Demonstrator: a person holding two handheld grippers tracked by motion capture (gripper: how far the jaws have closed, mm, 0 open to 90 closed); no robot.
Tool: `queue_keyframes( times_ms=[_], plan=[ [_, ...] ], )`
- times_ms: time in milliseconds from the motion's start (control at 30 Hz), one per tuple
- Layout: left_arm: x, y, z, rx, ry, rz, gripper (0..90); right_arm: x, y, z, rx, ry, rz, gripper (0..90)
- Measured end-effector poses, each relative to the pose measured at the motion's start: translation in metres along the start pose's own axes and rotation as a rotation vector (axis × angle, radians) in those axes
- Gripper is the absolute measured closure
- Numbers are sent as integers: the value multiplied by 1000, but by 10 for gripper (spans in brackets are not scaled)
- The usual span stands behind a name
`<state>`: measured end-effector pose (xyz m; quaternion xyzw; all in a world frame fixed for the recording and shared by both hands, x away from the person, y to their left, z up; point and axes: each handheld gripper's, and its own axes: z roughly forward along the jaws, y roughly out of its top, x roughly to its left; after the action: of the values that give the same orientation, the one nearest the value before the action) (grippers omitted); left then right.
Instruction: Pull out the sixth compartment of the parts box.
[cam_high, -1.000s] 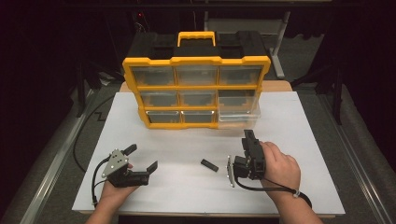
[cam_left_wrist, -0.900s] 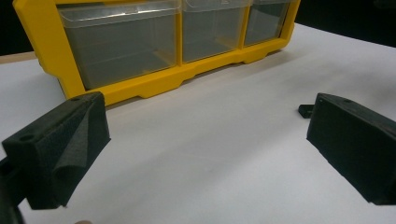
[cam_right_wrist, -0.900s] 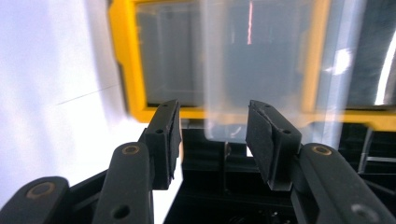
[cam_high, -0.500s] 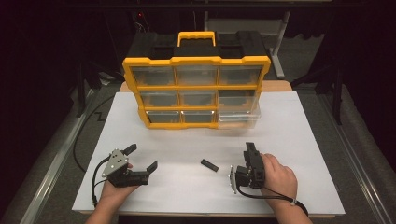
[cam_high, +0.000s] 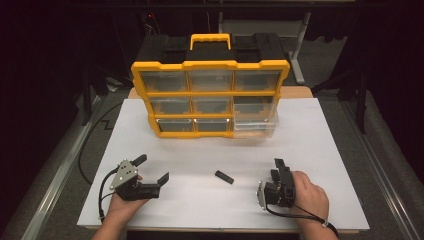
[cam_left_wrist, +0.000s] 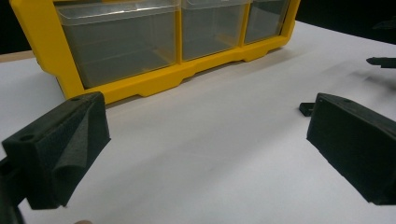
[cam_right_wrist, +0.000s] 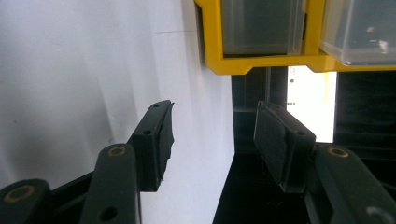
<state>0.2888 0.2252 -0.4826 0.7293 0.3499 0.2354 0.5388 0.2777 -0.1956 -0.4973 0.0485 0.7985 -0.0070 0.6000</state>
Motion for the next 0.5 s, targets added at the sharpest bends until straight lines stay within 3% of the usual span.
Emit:
queue_keyframes(
  times_ms=[167, 367, 500],
  plan=[
    [0, 0, 0, 2, 0, 1, 3, -3, 1, -2, -4, 6, -6, 415],
    [1, 0, -1, 1, 4, -3, 3, -5, 0, -2, -9, 7, -7, 285],
    [1, -1, -1, 6, 8, -2, 3, -6, 0, -3, 7, 31, -13, 225]
  ],
)
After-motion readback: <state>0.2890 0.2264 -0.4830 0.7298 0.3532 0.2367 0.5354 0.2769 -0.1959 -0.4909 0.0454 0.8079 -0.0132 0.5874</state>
